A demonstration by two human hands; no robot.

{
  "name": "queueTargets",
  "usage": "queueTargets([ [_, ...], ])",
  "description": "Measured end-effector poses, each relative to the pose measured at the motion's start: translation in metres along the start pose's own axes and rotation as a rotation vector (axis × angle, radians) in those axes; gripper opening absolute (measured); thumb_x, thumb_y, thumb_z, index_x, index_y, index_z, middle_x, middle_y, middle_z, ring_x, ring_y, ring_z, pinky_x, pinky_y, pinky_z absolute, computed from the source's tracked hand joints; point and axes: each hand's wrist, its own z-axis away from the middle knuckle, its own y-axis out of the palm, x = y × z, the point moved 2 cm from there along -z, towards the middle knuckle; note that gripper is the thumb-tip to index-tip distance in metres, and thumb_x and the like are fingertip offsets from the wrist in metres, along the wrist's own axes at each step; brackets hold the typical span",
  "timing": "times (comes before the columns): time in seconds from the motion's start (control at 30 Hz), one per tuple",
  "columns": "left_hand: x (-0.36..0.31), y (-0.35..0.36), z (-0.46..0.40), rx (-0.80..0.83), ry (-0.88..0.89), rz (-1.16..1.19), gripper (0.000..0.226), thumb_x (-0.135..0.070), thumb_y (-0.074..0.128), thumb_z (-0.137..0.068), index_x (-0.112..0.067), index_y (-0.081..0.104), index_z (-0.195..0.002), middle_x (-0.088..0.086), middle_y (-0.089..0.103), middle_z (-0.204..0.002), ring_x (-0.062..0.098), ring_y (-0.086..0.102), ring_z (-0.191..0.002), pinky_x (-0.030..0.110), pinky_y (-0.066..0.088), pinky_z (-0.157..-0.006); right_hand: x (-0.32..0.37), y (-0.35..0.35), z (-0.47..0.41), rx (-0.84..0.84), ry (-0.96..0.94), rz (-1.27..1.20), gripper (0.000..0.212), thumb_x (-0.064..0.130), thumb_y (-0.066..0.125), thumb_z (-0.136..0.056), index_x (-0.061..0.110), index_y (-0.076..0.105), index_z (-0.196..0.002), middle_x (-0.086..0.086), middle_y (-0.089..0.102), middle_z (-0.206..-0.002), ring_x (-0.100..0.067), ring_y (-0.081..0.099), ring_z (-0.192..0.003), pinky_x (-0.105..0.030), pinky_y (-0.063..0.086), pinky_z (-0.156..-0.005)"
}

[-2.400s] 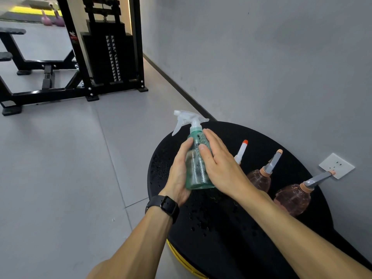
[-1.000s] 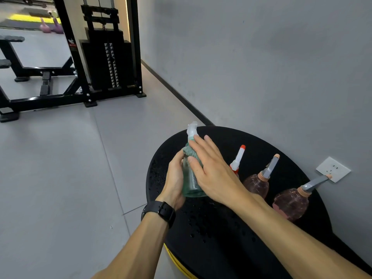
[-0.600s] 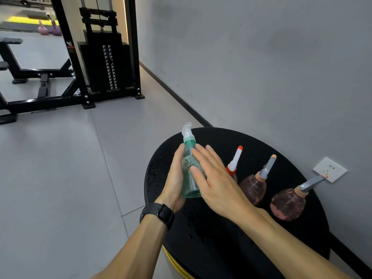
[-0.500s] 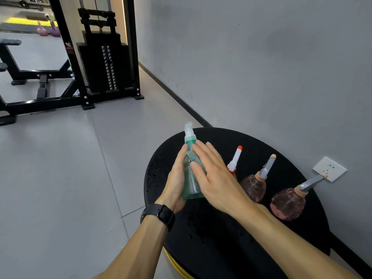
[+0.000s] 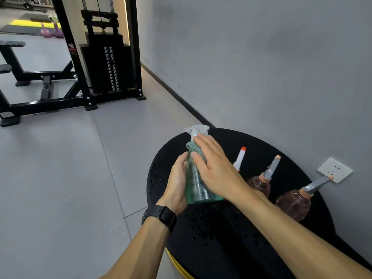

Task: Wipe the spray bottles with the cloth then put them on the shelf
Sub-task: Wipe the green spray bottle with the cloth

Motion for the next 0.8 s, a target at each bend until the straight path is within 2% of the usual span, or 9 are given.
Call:
queueTargets([
  [0.1, -0.002, 0.002, 0.002, 0.063, -0.004, 0.013, 0.056, -0.054, 0.041, -0.098, -0.008, 0.068, -0.118, 0.012, 0.071, -0.097, 0.026, 0.07, -0.086, 0.038, 0.057, -0.073, 0.001, 0.0, 0.005, 0.002, 0.005, -0.017, 0.051, 0.032, 0.033, -0.105, 0.026, 0.02, -0.154, 0.016, 0.011, -0.16, 0.01, -0.003, -0.142, -0.013, 0.001, -0.109],
  [0.23, -0.003, 0.0, 0.002, 0.063, 0.015, 0.092, 0.044, -0.051, 0.052, -0.094, -0.013, 0.07, -0.108, 0.007, 0.069, -0.086, 0.022, 0.068, -0.074, 0.033, 0.056, -0.064, 0.002, 0.004, 0.018, 0.027, 0.02, -0.041, 0.052, 0.036, 0.033, -0.105, 0.03, 0.017, -0.154, 0.02, 0.01, -0.159, 0.017, -0.003, -0.136, -0.012, 0.004, -0.108],
  [0.4, -0.006, -0.005, 0.0, 0.04, -0.009, 0.132, 0.046, -0.047, 0.064, -0.087, -0.009, 0.062, -0.113, 0.009, 0.067, -0.086, 0.024, 0.066, -0.072, 0.035, 0.056, -0.063, -0.005, 0.012, 0.039, 0.061, 0.041, -0.085, 0.051, 0.04, 0.032, -0.104, 0.036, 0.017, -0.152, 0.027, 0.011, -0.157, 0.014, -0.002, -0.141, -0.029, 0.012, -0.12],
  [0.5, -0.002, -0.009, -0.004, 0.008, -0.039, 0.161, 0.062, -0.05, 0.068, -0.082, -0.006, 0.058, -0.125, 0.013, 0.067, -0.092, 0.028, 0.067, -0.076, 0.04, 0.058, -0.07, -0.011, 0.013, 0.047, 0.027, 0.079, -0.149, 0.048, 0.04, 0.034, -0.104, 0.038, 0.023, -0.151, 0.028, 0.018, -0.155, 0.015, 0.006, -0.14, -0.039, 0.018, -0.121],
  [0.53, -0.001, -0.01, -0.005, 0.002, -0.048, 0.188, 0.069, -0.052, 0.068, -0.083, -0.004, 0.056, -0.13, 0.016, 0.067, -0.097, 0.03, 0.067, -0.08, 0.042, 0.058, -0.072, -0.012, 0.013, 0.048, -0.007, 0.087, -0.169, 0.048, 0.04, 0.034, -0.104, 0.037, 0.026, -0.15, 0.026, 0.021, -0.155, 0.016, 0.01, -0.139, -0.034, 0.018, -0.121],
  [0.57, 0.001, -0.01, -0.005, 0.002, -0.057, 0.222, 0.073, -0.055, 0.065, -0.085, -0.002, 0.054, -0.134, 0.018, 0.067, -0.102, 0.031, 0.068, -0.083, 0.043, 0.059, -0.072, -0.012, 0.013, 0.049, -0.042, 0.102, -0.184, 0.047, 0.038, 0.035, -0.104, 0.035, 0.028, -0.15, 0.023, 0.025, -0.155, 0.018, 0.013, -0.136, -0.02, 0.017, -0.118],
  [0.63, 0.004, -0.009, -0.004, 0.004, -0.087, 0.3, 0.075, -0.059, 0.057, -0.09, 0.002, 0.054, -0.134, 0.021, 0.069, -0.107, 0.033, 0.072, -0.085, 0.042, 0.06, -0.068, -0.012, 0.012, 0.048, -0.132, 0.152, -0.207, 0.047, 0.036, 0.034, -0.104, 0.031, 0.03, -0.15, 0.02, 0.029, -0.154, 0.024, 0.015, -0.123, 0.005, 0.014, -0.098],
  [0.7, 0.008, -0.008, -0.003, -0.035, -0.127, 0.36, 0.072, -0.061, 0.046, -0.095, 0.002, 0.059, -0.127, 0.023, 0.072, -0.103, 0.033, 0.074, -0.08, 0.04, 0.061, -0.063, -0.011, 0.015, 0.044, -0.202, 0.175, -0.224, 0.047, 0.036, 0.033, -0.104, 0.029, 0.028, -0.151, 0.02, 0.028, -0.154, 0.024, 0.015, -0.121, 0.008, 0.013, -0.091],
  [0.8, 0.013, -0.008, -0.005, -0.075, -0.147, 0.411, 0.073, -0.062, 0.036, -0.098, 0.002, 0.064, -0.119, 0.023, 0.074, -0.102, 0.032, 0.075, -0.081, 0.038, 0.061, -0.066, -0.006, 0.026, 0.039, -0.259, 0.047, -0.208, 0.048, 0.033, 0.031, -0.105, 0.026, 0.023, -0.152, 0.023, 0.018, -0.155, 0.012, 0.005, -0.141, -0.002, 0.007, -0.108],
])
